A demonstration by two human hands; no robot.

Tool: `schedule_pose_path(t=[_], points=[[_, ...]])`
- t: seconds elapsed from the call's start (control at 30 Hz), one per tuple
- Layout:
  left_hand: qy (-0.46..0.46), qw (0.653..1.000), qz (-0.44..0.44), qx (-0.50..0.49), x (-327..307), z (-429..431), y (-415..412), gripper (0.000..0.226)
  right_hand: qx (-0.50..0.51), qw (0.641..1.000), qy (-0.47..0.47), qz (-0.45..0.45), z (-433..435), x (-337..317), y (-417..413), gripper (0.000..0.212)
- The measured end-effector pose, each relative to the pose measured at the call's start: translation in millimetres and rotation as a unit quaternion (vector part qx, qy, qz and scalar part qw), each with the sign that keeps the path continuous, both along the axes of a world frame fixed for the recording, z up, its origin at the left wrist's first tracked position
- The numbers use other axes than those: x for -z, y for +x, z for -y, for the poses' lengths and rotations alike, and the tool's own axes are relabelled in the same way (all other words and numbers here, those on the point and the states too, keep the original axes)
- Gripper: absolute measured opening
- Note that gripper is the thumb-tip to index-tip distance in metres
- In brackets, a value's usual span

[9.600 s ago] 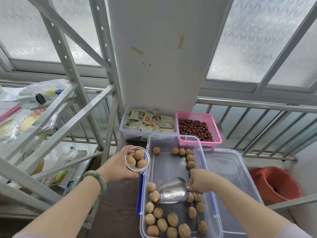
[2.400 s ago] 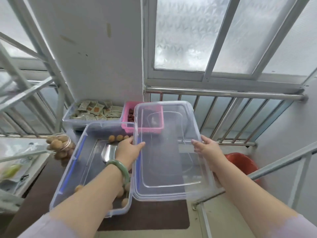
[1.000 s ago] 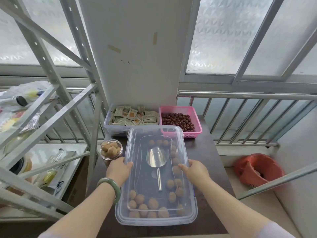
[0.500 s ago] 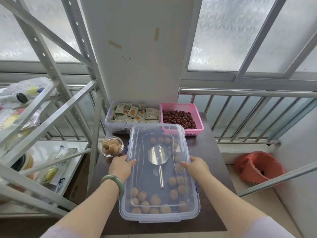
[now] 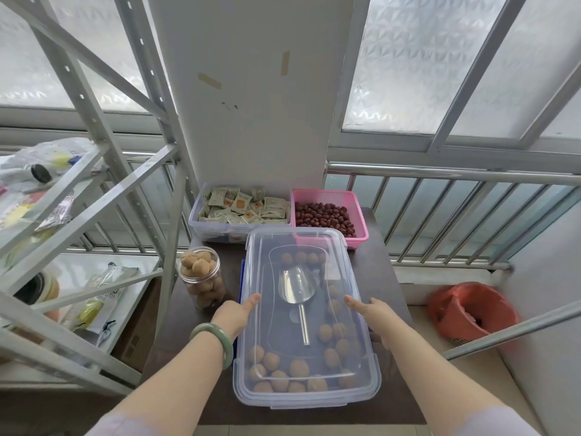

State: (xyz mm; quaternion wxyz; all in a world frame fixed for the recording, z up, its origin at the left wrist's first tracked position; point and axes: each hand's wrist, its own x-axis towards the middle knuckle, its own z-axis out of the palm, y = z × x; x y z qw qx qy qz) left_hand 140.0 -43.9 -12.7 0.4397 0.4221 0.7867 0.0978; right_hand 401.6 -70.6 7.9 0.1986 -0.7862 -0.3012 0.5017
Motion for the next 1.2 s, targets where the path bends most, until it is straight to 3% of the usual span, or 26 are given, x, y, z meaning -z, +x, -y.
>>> schedule_pose_path(t=[0.13, 0.27, 0.37, 0.63, 1.2], points=[[0.01, 1.0, -0.019, 0.012, -1, 0, -1, 0.071, -0.019, 0.999, 0.024, 0.023, -3, 2, 0, 0.091], [0.034, 0.998, -0.039, 0.027, -6, -3, -1, 0.063, -0.055, 0.995, 0.062, 0.048, -2, 3, -3, 0.06], [0.04, 0.996, -0.065, 0.055, -9, -4, 2, 0.054, -0.068, 0.993, 0.078, 0.058, -1, 0, -5, 0.051], [0.054, 0.98, -0.15, 0.122, -17, -5, 11, 0.044, -0.091, 0.986, 0.07, 0.12, -2, -1, -8, 0.05], [0.064, 0.976, -0.152, 0.142, -11, -8, 8, 0.04, -0.133, 0.973, 0.046, 0.184, -8, 6, -13, 0.054]])
